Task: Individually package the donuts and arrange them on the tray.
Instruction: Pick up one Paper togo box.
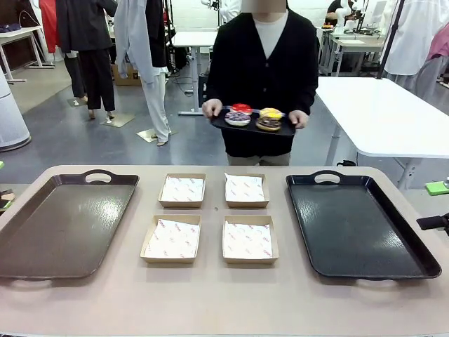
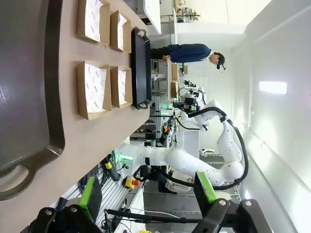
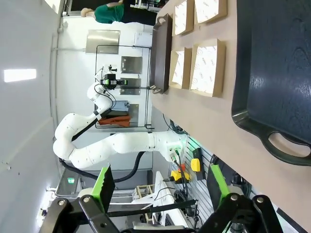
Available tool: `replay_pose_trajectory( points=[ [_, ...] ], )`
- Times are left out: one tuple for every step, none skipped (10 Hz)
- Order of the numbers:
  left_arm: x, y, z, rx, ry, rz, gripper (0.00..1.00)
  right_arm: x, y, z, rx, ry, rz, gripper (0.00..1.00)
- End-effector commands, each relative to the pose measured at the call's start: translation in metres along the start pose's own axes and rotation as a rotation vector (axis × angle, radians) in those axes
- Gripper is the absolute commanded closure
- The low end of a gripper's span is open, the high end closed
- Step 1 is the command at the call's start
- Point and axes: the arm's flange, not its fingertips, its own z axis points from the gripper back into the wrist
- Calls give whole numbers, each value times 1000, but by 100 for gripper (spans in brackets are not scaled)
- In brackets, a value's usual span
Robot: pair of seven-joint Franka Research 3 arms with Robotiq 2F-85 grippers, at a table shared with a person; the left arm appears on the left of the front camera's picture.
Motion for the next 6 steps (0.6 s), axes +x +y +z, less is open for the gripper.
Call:
replay_pose_trajectory(
  points=[
    [-3, -4, 6, 45, 35, -9, 0, -3, 4, 2, 13, 45, 50, 0],
    [0, 0, 0, 0, 0, 0, 0, 0, 0, 0, 0, 0, 0, 0],
    [0, 0, 0, 0, 0, 0, 0, 0, 0, 0, 0, 0, 0, 0],
    [0, 0, 0, 0, 0, 0, 0, 0, 0, 0, 0, 0, 0, 0],
    [0, 0, 0, 0, 0, 0, 0, 0, 0, 0, 0, 0, 0, 0],
    [0, 0, 0, 0, 0, 0, 0, 0, 0, 0, 0, 0, 0, 0]
  ],
)
